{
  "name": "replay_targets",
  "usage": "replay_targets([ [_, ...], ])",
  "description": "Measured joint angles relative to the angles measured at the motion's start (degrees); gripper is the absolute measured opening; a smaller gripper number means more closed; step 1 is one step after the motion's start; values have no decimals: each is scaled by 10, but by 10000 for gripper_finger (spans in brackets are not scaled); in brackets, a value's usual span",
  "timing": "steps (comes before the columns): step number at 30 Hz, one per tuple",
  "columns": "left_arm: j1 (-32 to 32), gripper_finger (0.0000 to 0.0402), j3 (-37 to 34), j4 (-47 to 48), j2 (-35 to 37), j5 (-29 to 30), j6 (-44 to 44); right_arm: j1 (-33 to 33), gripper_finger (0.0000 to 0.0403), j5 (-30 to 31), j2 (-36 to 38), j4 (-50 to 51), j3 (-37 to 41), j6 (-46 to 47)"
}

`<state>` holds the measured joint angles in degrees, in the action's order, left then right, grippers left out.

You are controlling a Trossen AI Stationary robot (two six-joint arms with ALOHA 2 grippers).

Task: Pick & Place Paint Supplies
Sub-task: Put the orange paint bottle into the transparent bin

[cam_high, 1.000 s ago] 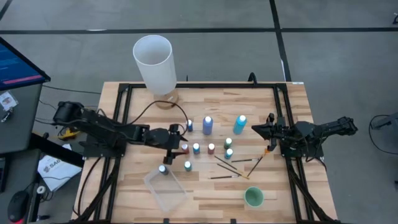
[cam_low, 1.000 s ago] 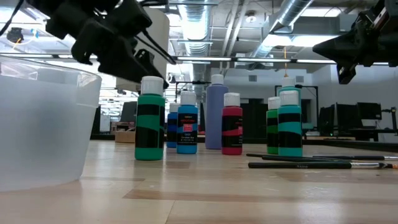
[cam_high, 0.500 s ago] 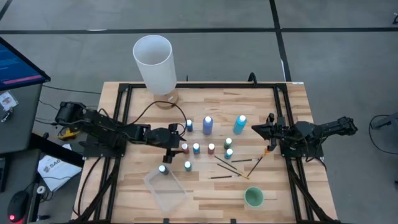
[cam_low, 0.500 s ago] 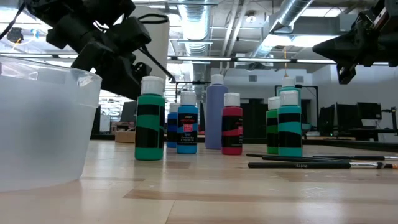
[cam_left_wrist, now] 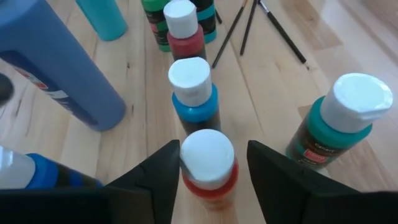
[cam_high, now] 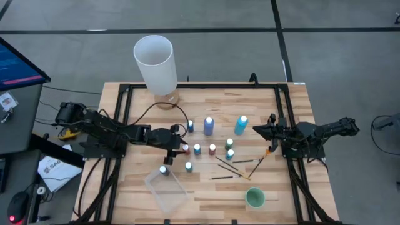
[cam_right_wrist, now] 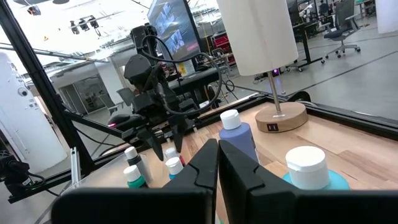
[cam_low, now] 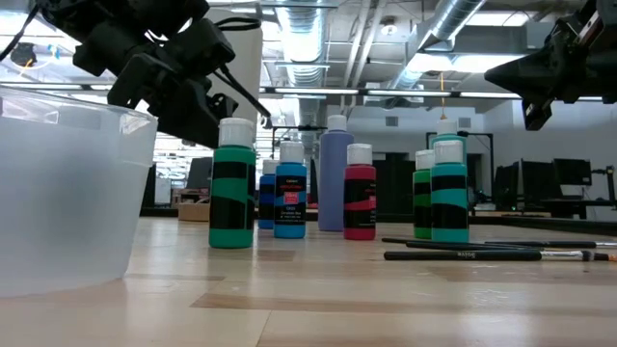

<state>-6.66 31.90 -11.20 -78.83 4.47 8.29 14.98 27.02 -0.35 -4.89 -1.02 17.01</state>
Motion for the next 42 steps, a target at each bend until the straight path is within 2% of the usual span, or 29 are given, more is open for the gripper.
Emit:
replay_targets([
  [11,0,99,0,-3,0,-9,0,0,8,0,0,0,0,0],
  [18,0,91,1,-6,16,-8,-2,0,8,0,0,0,0,0],
  [26,-20,89,1,4,144,-8,-3,0,8,0,0,2,0,0],
  [29,-40,89,2,44,205,-8,-13,0,8,0,0,2,0,0],
  [35,-88,88,2,147,307,-21,-59,0,8,0,0,2,0,0],
  [42,-163,88,2,172,380,-42,-118,0,8,0,0,1,0,0],
])
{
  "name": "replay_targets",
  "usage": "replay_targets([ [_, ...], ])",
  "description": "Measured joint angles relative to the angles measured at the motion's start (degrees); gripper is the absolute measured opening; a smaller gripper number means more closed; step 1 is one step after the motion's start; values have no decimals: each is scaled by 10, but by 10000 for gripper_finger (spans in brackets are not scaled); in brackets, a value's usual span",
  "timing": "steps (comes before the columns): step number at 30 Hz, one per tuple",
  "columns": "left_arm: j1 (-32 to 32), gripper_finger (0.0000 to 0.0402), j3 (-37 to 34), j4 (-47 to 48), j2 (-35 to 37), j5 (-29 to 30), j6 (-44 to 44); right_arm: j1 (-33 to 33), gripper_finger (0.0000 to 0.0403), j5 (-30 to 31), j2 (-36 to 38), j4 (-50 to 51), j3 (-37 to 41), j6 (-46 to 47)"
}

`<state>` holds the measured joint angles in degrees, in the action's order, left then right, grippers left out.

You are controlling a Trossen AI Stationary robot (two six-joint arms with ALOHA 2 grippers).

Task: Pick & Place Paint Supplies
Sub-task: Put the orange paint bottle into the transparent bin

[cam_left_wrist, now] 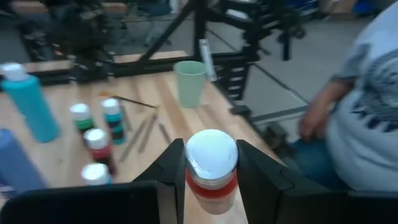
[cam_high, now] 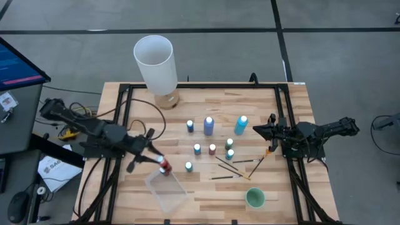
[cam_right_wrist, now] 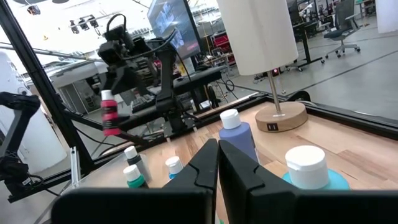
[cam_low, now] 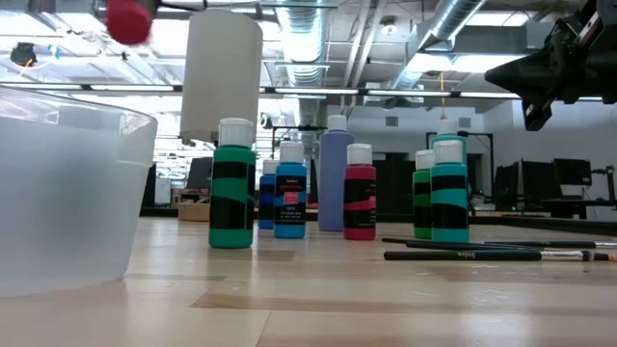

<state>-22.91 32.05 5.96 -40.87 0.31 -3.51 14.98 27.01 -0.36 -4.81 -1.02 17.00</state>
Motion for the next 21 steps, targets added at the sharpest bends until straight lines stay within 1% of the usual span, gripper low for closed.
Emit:
replay_targets([
  [4,-40,88,0,27,5,-1,-42,0,8,0,0,1,0,0],
  [11,-97,88,0,83,-21,10,-121,0,8,0,0,1,0,0],
  [13,-113,88,0,98,-28,31,-131,0,8,0,0,1,0,0],
  [21,-173,88,0,124,-39,150,-122,0,8,0,0,1,0,0],
])
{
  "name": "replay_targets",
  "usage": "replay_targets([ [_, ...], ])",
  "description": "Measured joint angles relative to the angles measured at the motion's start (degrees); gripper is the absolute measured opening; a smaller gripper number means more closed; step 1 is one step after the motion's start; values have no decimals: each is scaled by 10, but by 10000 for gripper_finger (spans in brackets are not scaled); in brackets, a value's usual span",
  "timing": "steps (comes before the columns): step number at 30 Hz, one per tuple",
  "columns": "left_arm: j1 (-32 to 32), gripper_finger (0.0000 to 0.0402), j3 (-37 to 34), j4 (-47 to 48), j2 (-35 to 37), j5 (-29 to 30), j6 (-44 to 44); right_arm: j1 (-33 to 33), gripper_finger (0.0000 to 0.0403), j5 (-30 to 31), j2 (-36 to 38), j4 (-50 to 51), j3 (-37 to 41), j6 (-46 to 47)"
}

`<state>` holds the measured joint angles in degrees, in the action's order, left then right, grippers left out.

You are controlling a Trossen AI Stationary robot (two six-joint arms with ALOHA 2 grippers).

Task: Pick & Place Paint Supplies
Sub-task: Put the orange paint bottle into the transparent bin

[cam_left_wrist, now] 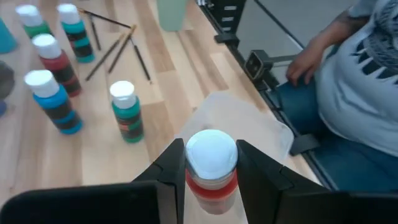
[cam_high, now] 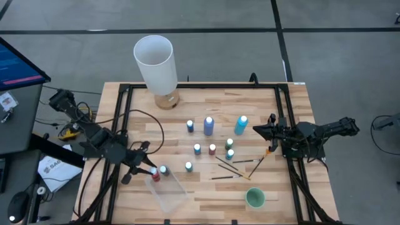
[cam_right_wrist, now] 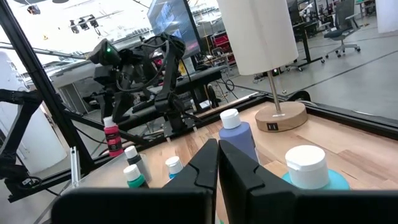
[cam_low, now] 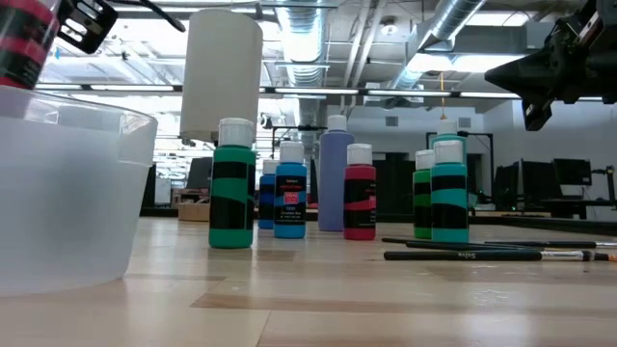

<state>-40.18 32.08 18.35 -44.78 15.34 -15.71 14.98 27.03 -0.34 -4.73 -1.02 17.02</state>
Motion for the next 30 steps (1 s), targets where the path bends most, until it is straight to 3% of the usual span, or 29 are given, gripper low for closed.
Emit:
replay_targets([
  [12,-48,88,-64,-12,-3,98,-47,0,8,0,0,0,0,0],
  [30,-49,88,-146,-97,-3,102,-61,0,8,0,0,0,0,0],
])
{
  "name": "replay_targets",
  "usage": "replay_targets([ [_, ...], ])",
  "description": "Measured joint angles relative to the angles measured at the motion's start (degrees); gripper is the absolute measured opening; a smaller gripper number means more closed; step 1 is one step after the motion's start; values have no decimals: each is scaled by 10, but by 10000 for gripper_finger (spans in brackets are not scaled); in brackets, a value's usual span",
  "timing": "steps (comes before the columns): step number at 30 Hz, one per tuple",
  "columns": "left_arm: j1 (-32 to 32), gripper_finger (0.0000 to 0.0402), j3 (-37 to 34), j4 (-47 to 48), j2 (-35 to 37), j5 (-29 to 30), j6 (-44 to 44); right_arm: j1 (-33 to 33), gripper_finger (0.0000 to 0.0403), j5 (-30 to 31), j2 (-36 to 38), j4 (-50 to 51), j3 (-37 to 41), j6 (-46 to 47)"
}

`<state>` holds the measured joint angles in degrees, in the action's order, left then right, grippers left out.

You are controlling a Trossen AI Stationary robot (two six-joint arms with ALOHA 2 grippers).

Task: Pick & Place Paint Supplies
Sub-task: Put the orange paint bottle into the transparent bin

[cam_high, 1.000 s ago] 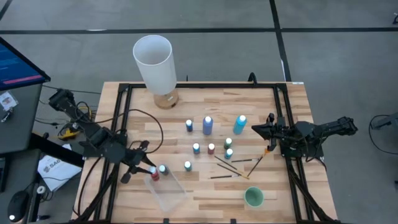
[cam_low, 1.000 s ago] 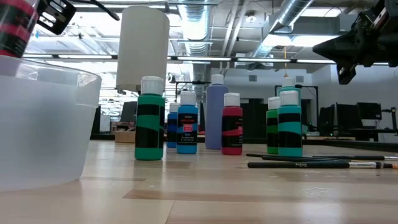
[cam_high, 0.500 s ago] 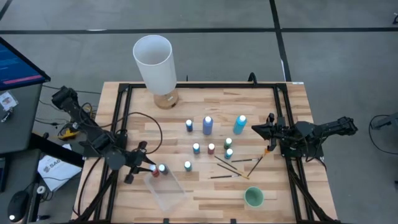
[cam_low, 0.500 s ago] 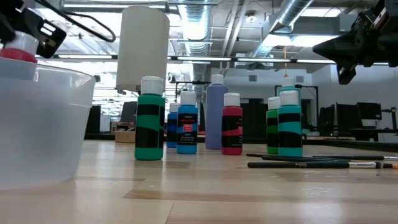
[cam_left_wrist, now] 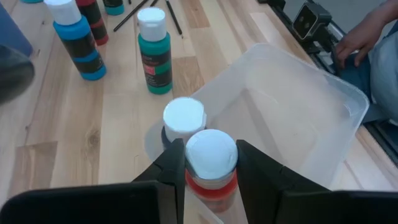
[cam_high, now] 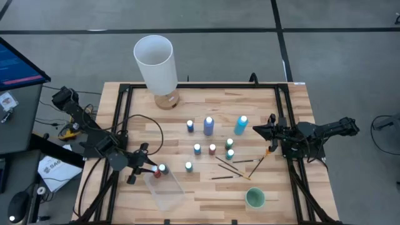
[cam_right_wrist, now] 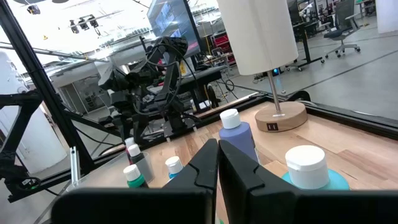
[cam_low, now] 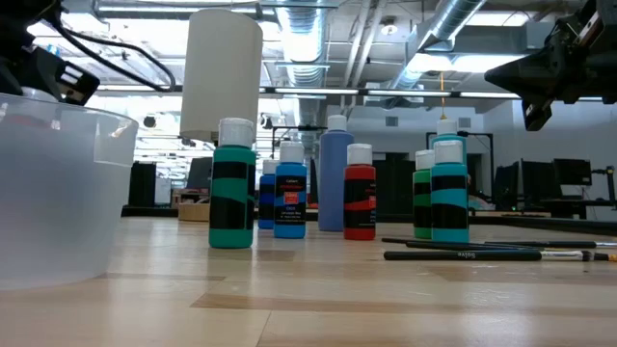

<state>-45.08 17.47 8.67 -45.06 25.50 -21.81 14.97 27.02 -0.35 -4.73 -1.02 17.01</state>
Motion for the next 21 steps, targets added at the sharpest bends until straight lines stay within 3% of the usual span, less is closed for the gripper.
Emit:
replay_targets([
  [6,0,91,-3,-1,0,15,4,0,8,0,0,0,0,0],
  [14,0,135,-3,-1,0,23,4,0,8,0,0,0,0,0],
  [21,0,141,-3,-1,0,28,5,0,8,0,0,0,0,0],
])
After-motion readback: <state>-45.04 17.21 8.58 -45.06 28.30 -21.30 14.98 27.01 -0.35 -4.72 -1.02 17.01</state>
